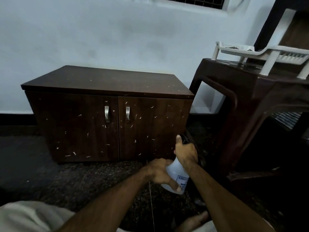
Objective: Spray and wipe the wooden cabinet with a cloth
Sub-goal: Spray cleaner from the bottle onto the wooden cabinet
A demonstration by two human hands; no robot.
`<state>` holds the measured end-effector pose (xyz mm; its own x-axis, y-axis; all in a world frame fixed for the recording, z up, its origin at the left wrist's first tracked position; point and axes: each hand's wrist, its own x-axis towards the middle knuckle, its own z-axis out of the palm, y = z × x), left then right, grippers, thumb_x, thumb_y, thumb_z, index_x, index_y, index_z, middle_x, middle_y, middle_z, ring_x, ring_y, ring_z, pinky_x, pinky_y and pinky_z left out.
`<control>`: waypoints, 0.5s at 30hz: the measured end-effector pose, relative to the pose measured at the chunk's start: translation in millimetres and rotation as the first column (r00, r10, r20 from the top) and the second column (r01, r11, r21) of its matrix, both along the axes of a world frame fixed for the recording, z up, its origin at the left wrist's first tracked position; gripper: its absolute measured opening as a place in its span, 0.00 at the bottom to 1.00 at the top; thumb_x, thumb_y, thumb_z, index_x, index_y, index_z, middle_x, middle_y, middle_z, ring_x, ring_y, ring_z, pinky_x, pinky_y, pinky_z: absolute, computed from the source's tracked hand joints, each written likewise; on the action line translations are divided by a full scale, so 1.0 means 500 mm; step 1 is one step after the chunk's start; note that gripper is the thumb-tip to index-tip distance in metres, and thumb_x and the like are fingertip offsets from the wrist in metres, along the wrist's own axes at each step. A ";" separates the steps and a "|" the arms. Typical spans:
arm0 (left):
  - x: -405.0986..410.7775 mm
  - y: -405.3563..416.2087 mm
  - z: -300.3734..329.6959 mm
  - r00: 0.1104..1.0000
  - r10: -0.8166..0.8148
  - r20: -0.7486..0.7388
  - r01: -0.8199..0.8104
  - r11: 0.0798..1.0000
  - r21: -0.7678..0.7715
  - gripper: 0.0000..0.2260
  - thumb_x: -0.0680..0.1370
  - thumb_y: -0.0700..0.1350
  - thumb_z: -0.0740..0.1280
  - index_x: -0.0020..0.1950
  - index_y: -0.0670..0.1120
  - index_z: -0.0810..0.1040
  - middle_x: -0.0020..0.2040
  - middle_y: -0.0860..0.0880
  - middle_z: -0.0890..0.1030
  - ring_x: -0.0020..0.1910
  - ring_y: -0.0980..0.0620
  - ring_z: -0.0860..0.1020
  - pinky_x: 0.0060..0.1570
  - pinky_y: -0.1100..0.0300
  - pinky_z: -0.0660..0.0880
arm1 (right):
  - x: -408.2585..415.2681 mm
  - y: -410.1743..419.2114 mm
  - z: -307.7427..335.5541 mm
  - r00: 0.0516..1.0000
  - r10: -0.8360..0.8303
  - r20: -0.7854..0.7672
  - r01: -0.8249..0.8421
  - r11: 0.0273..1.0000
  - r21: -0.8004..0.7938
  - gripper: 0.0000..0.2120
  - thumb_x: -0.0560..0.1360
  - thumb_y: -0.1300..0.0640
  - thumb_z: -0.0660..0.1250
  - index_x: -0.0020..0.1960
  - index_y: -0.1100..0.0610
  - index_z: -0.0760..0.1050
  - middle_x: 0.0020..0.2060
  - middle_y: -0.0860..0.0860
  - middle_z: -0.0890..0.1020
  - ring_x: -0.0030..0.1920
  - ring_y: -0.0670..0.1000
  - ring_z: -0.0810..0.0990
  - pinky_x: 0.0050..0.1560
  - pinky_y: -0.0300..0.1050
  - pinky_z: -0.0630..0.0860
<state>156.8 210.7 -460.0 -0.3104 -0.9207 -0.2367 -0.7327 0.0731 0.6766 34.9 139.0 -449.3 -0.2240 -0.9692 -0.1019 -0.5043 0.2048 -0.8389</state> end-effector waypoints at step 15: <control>0.085 0.051 -0.061 0.999 0.002 0.049 -0.007 0.995 0.102 0.29 0.61 0.59 0.82 0.61 0.56 0.81 0.57 0.57 0.84 0.55 0.56 0.82 0.59 0.54 0.79 | 0.063 0.038 -0.109 0.982 -0.017 0.190 -0.011 0.989 0.145 0.27 0.77 0.35 0.59 0.36 0.55 0.82 0.36 0.51 0.87 0.47 0.58 0.84 0.60 0.56 0.78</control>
<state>199.4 236.1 -490.4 -0.2924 -0.8921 -0.3444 -0.7653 0.0023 0.6436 66.6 158.1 -503.7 -0.1894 -0.9404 -0.2823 -0.3379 0.3323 -0.8806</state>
